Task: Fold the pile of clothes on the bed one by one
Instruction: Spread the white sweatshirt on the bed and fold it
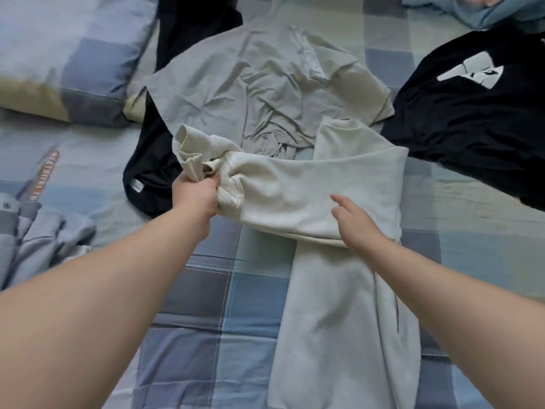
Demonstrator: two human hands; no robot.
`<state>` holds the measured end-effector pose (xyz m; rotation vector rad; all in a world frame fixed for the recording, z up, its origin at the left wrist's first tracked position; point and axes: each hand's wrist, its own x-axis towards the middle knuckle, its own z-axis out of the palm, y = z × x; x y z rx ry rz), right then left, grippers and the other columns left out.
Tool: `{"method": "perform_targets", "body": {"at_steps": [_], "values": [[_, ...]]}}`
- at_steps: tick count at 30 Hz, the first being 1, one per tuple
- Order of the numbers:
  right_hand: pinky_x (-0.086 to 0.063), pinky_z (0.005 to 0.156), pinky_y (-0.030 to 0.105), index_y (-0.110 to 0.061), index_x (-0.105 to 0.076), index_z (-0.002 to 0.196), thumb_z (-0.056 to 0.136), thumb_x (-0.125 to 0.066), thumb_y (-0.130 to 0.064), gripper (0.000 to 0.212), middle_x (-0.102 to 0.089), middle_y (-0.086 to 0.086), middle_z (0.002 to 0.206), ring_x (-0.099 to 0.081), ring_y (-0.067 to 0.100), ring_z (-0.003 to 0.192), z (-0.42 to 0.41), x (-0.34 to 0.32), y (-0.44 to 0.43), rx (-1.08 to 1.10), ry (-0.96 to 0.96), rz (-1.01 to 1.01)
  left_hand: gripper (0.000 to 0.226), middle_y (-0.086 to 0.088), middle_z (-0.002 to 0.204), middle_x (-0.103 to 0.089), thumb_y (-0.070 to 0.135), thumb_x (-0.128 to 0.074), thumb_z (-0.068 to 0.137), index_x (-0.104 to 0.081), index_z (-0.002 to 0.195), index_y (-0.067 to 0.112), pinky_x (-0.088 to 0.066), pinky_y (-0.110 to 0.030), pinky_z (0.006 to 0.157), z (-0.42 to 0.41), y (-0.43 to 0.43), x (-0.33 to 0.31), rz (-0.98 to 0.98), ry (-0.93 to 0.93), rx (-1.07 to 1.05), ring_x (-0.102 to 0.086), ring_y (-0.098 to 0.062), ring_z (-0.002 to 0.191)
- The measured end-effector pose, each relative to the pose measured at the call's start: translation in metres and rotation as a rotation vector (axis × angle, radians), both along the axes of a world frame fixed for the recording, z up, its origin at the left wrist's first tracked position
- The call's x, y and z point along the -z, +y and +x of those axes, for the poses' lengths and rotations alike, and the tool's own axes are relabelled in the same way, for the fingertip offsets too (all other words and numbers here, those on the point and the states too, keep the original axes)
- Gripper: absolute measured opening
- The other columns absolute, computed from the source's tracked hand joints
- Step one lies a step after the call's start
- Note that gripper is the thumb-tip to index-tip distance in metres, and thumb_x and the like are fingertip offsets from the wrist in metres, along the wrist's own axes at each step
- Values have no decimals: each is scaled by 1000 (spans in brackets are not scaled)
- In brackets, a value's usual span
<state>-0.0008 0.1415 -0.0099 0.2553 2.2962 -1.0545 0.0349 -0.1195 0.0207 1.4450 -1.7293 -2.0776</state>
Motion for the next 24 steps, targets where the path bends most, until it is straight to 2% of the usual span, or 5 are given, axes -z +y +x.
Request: {"method": "perform_targets", "body": {"at_steps": [11,16,19,21,24], "values": [[-20,106,23,-27,-42,152,106,-34,-26,46,-37,-10,158,-29,11,147,3,-4,36,91,-60,-25,10,-5,98,-74,27,-74,89,-70,96,21,-56,-50,93,-19,71,-22,-162,127,406,-70,-25,99],[-30,109,29,-26,-52,143,105,-37,-26,42,-47,-5,151,-41,14,137,-7,-18,102,207,32,24,7,2,85,-71,29,-68,85,-67,90,24,-56,-41,74,-39,166,-20,-237,138,768,-68,-32,90],[-34,109,32,-23,-58,138,104,-39,-23,40,-54,-1,146,-47,19,133,-7,-20,148,298,109,101,49,5,117,-65,33,-76,86,-60,131,28,-51,-30,86,-38,213,-3,-75,-26,1010,-65,-23,111],[-31,115,34,-22,-57,141,105,-39,-26,41,-54,0,147,-45,22,137,0,-20,175,328,128,151,63,1,134,-57,38,-73,88,-52,144,22,-47,-29,99,-31,226,12,-93,-168,1163,-57,-19,125],[-31,117,40,-22,-49,147,105,-41,-30,44,-53,2,148,-43,24,139,6,-17,189,257,167,193,45,-1,145,-54,36,-57,96,-55,140,27,-41,-36,108,-18,224,32,-507,-238,1308,-49,-22,133]]}}
